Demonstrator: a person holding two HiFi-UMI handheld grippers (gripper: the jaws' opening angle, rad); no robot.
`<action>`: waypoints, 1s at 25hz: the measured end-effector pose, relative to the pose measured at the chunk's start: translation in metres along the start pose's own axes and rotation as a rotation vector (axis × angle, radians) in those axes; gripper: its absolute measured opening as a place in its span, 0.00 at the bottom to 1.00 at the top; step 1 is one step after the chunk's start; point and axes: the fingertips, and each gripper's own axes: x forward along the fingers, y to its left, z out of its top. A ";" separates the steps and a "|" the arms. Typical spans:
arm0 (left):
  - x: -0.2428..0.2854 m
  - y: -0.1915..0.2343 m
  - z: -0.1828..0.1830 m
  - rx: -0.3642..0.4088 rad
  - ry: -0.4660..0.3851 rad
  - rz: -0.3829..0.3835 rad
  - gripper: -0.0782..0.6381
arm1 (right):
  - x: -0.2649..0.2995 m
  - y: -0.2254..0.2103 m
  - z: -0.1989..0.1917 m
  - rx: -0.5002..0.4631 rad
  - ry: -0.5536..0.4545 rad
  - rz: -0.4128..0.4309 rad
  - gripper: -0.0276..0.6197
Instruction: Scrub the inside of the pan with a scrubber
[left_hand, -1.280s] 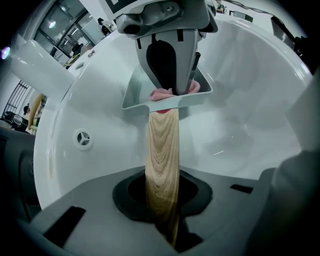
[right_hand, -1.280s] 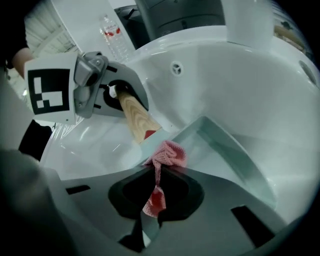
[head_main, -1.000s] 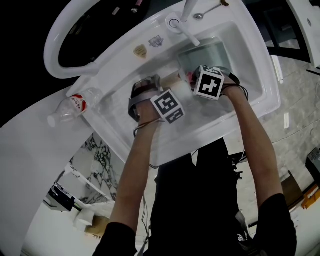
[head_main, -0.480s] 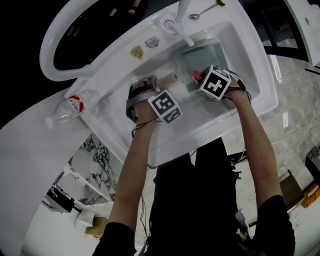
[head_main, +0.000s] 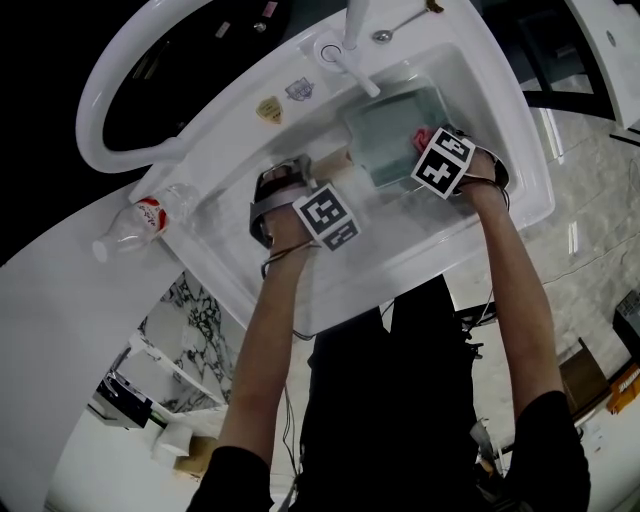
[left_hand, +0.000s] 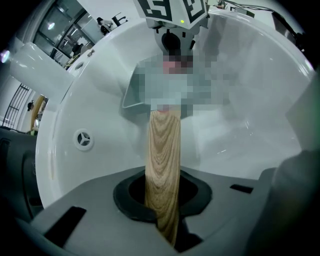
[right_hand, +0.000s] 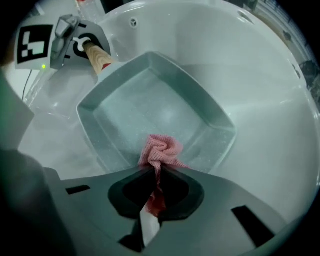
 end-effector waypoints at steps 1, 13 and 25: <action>-0.001 -0.001 0.000 0.009 -0.004 -0.002 0.21 | 0.000 -0.003 0.003 -0.010 -0.009 -0.032 0.11; 0.000 -0.002 0.001 0.061 -0.016 0.043 0.21 | -0.011 -0.031 0.069 0.114 -0.262 -0.192 0.11; 0.002 -0.003 0.000 0.068 0.012 0.040 0.20 | -0.021 0.069 0.110 0.054 -0.359 0.077 0.11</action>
